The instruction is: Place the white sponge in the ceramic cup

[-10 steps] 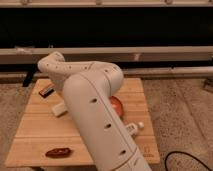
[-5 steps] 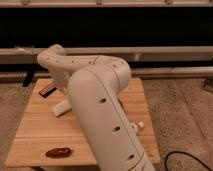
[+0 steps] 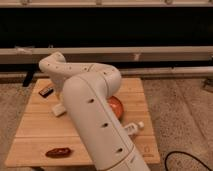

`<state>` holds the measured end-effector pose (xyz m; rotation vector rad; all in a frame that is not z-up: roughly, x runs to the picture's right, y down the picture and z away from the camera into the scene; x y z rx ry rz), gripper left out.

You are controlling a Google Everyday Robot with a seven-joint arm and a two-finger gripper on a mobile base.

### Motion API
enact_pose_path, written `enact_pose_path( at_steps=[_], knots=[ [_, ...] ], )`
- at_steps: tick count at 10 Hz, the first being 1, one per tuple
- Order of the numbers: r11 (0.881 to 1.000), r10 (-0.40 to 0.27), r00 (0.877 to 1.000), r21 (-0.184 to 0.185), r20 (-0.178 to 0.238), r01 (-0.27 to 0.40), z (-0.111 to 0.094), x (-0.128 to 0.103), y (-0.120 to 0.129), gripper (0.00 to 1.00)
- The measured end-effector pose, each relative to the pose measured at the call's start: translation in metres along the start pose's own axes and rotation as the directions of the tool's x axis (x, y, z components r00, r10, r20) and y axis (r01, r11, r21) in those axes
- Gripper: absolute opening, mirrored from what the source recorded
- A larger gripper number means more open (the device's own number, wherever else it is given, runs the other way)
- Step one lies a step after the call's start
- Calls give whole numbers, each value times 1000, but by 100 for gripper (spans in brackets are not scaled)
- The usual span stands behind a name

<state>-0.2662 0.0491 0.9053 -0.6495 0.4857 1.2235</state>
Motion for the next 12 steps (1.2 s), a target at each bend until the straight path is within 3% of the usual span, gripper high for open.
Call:
enact_pose_path(
  at_steps=[5,10,11,12],
  knots=[
    [1000,8,999,-2,-49,-8,19,-7,4,66],
    [999,12,993,42,-121,-7,37,-4,3,66],
    [999,11,990,54,-137,-3,39,-3,5,64],
    [998,13,987,67,-159,-2,42,0,4,54]
  ],
)
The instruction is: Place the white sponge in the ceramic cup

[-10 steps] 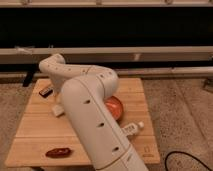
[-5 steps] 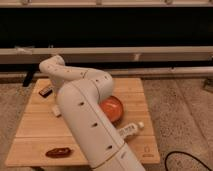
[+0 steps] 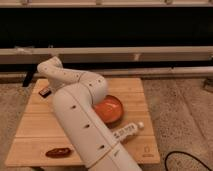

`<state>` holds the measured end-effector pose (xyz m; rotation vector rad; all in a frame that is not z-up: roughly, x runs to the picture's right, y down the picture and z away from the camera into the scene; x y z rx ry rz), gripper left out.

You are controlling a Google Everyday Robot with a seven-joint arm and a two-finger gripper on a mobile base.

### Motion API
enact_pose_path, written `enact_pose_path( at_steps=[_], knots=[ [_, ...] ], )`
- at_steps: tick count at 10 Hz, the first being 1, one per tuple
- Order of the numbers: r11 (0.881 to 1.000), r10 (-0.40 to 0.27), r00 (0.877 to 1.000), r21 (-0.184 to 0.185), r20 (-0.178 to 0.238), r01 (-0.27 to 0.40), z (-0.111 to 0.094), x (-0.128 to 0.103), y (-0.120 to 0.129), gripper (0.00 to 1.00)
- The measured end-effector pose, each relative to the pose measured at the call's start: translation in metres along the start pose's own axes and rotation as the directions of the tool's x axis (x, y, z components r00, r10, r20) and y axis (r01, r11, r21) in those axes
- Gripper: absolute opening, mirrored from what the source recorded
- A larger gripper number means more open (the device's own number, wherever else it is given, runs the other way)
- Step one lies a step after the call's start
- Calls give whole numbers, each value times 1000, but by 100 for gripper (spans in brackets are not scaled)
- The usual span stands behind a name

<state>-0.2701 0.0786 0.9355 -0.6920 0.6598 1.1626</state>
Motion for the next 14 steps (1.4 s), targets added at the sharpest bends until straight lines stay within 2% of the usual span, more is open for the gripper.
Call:
enact_pose_path(
  at_steps=[3,4,6,7,9,14],
  knots=[
    [1000,9,999,3,-45,-9,3,5,-3,26],
    [1000,23,998,-6,-57,-24,0,10,-6,12],
    [999,38,997,-24,-61,-39,-11,19,-9,1],
    [998,47,998,-42,-51,-50,-23,26,-11,0],
    [997,50,998,-53,-27,-51,-37,35,-15,0],
    [997,28,994,-78,107,-20,-100,65,-22,0]
  ],
)
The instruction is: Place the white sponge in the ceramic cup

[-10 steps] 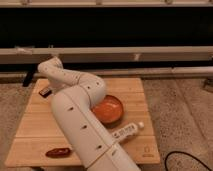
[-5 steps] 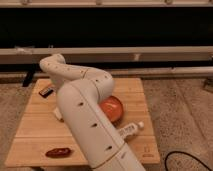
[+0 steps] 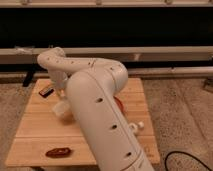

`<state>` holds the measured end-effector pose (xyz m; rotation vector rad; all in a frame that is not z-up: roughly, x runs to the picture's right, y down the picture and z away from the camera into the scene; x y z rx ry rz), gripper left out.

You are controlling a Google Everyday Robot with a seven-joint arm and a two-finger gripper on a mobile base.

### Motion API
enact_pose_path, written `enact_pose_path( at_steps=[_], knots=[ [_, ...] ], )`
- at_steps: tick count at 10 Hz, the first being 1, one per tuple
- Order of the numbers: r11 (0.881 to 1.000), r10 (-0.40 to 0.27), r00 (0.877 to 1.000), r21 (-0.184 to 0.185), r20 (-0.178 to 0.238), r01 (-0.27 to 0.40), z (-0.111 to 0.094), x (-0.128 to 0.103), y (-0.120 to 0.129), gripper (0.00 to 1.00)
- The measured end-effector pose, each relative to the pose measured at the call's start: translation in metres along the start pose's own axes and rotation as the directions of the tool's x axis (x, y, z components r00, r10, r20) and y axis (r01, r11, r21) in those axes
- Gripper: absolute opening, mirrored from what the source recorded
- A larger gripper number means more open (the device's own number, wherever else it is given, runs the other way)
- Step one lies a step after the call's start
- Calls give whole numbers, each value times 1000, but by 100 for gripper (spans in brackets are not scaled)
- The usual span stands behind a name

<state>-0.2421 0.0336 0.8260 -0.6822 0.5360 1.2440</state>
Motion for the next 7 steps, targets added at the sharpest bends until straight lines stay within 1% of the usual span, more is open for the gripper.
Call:
enact_pose_path(
  at_steps=[1,2,3,4,6,7],
  knots=[
    [1000,-6,1000,-6,27,7,-15,2,0,0],
    [1000,-7,999,-7,46,8,-25,2,-1,0],
    [1000,-5,996,-10,88,6,-48,-1,-9,0],
    [1000,-3,993,-13,119,5,-66,-6,-16,0],
    [1000,11,983,-14,182,-9,-96,-23,-39,0],
    [1000,20,977,-8,211,-18,-114,-33,-54,0]
  ],
)
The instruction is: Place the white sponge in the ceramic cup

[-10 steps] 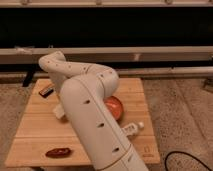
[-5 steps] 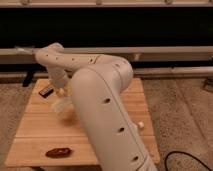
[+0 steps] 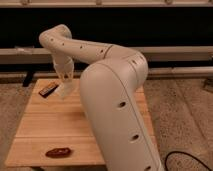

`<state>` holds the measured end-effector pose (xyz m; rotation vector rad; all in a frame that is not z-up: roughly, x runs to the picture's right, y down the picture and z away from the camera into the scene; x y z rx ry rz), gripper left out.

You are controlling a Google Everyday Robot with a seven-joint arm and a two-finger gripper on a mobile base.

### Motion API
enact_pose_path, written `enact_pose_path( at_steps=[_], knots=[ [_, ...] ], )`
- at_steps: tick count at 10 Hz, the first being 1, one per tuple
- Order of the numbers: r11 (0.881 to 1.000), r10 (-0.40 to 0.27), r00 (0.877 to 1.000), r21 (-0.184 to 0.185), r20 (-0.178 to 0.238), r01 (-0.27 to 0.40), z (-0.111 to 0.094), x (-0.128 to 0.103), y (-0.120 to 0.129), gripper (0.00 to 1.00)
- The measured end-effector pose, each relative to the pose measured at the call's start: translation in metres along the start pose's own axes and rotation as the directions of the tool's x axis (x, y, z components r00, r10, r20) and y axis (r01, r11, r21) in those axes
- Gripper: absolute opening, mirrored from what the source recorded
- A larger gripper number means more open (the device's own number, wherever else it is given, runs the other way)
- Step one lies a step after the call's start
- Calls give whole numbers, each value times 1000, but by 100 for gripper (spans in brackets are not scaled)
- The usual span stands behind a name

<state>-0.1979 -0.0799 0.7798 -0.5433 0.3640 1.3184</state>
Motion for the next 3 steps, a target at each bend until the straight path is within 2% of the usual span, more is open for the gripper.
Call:
enact_pose_path(
  at_steps=[3],
  knots=[
    [1000,15,997,21,76,-16,-44,-24,-29,0]
  ],
)
